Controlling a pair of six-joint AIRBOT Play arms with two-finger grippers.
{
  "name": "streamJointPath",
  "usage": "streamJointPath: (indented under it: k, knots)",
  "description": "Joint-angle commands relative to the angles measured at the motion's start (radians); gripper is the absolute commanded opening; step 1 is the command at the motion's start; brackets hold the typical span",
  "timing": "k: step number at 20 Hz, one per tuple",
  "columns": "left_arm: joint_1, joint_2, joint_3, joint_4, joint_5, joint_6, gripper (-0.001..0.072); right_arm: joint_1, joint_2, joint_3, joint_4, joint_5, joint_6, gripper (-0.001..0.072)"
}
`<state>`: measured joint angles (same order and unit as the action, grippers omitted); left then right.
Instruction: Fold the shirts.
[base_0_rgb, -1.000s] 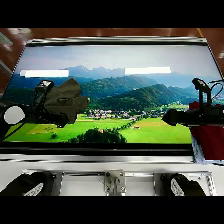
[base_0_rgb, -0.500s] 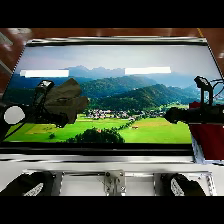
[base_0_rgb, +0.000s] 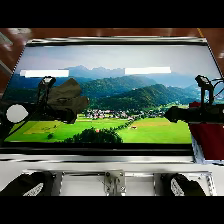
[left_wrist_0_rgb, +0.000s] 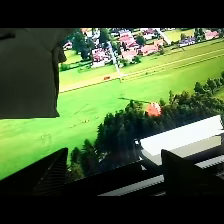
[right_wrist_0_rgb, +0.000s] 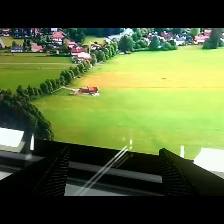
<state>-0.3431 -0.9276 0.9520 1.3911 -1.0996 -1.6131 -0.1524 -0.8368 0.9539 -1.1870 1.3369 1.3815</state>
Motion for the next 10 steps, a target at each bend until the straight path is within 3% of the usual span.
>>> streamJointPath:
  k: [1, 3, 10]
  knots:
    - [0.003, -0.021, 0.000, 0.033, 0.005, 0.016, 0.0632, 0.000, 0.001, 0.000, 0.001, 0.006, 0.001, 0.0686]
    - [0.047, -0.082, 0.012, 0.169, 0.003, 0.011, 0.0670, 0.000, 0.001, -0.001, 0.000, 0.006, 0.001, 0.0686]
    - [0.337, -0.519, 0.327, 0.181, -0.016, 0.141, 0.0687, 0.000, -0.004, -0.001, 0.000, -0.011, 0.001, 0.0686]
